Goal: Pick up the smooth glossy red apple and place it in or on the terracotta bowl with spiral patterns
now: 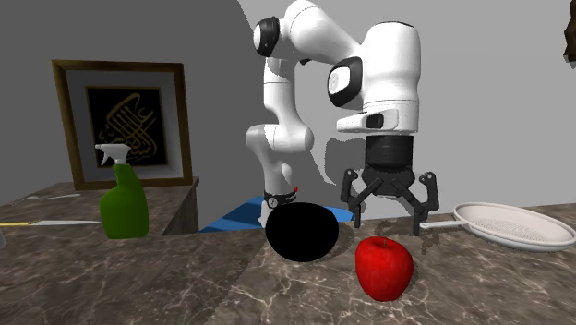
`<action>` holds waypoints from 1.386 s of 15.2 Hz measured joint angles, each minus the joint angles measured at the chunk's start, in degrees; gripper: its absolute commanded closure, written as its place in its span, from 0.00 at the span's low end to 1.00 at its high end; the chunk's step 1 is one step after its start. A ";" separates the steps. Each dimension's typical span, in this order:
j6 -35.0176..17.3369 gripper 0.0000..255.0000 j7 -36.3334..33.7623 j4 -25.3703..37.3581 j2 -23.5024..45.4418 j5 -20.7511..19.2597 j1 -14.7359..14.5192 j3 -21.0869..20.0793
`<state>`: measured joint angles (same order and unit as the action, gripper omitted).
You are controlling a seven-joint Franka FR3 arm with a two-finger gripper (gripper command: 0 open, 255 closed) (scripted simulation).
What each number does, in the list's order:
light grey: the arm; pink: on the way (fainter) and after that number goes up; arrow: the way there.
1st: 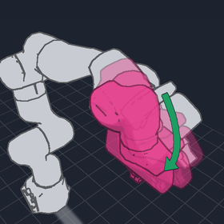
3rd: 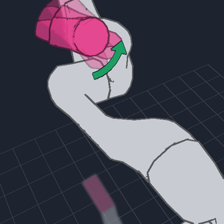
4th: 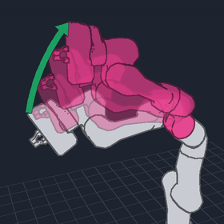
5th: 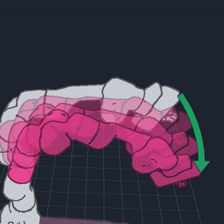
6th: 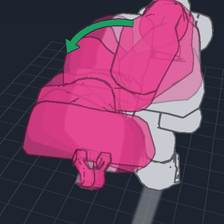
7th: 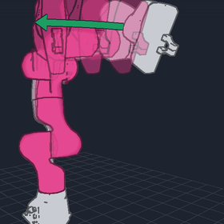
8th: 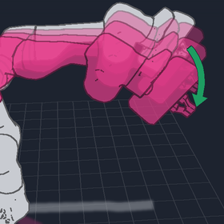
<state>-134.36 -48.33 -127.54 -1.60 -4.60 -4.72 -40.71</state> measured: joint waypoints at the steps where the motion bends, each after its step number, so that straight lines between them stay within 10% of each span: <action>1: -0.39 0.00 -0.34 -0.09 0.42 -0.42 0.00 -0.04; 6: -0.72 0.00 -0.43 -0.25 0.63 -0.63 0.03 -0.03; 7: -0.72 1.00 -0.43 -0.25 0.63 -0.63 0.03 -0.03; 21: 1.33 1.00 0.88 0.75 -0.86 0.90 0.08 0.17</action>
<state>-133.03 -47.45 -126.79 -2.47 -3.70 -4.64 -40.54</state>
